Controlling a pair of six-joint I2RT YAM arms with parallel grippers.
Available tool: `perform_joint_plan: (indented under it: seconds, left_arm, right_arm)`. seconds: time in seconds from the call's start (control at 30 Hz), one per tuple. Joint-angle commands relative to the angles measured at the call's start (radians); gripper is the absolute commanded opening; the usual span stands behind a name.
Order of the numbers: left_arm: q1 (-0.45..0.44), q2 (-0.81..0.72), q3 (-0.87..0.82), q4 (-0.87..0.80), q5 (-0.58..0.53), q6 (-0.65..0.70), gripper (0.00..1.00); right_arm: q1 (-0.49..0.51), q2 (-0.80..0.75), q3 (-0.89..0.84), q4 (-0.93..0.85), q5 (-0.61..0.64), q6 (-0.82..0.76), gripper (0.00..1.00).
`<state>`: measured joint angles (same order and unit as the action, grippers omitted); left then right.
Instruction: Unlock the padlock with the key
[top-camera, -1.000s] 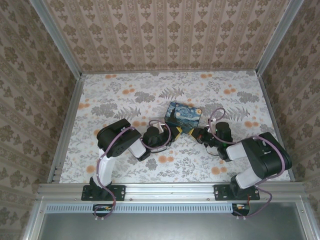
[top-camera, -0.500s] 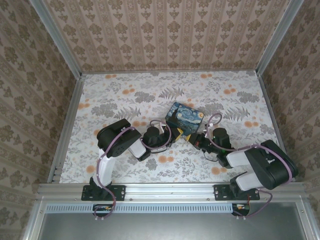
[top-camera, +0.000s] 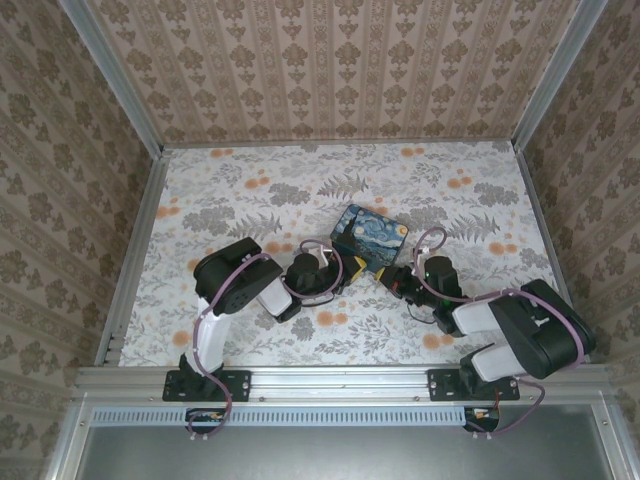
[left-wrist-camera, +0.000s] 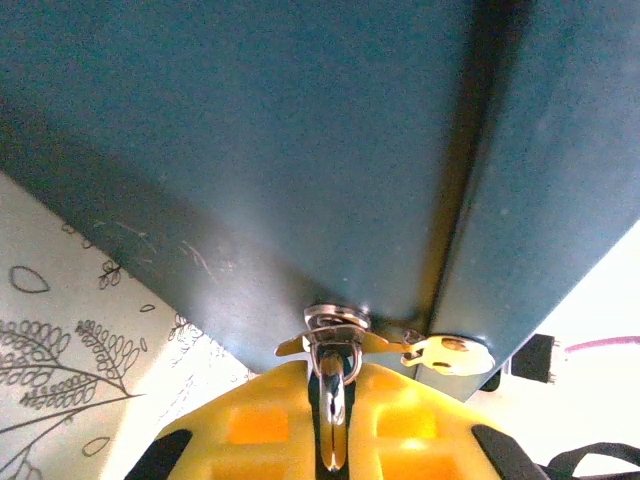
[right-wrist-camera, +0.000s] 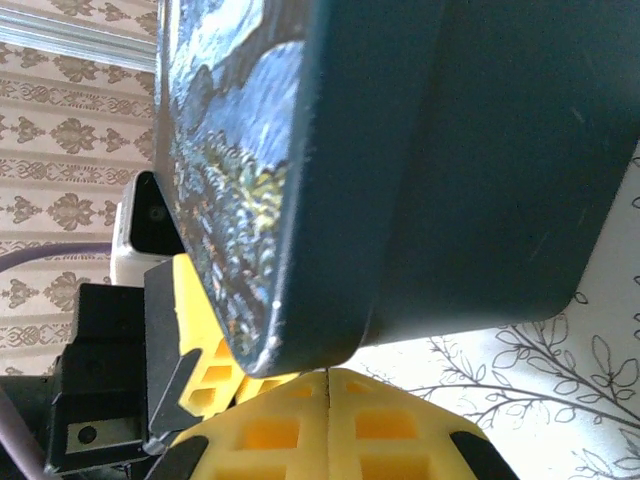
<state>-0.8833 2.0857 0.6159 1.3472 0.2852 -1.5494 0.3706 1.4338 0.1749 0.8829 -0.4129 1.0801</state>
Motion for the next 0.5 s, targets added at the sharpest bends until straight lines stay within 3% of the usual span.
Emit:
perform_joint_plan:
  seconds: [0.0,0.47]
  left_arm:
    - [-0.014,-0.007,-0.021,-0.059,0.025,-0.012,0.0]
    - [-0.023,0.01,-0.01,-0.059,0.02,-0.014,0.0]
  right_arm:
    - [0.004,0.023,0.026,0.029,0.029,0.009,0.0]
    - [0.004,0.039,0.049,0.054,0.034,0.039,0.0]
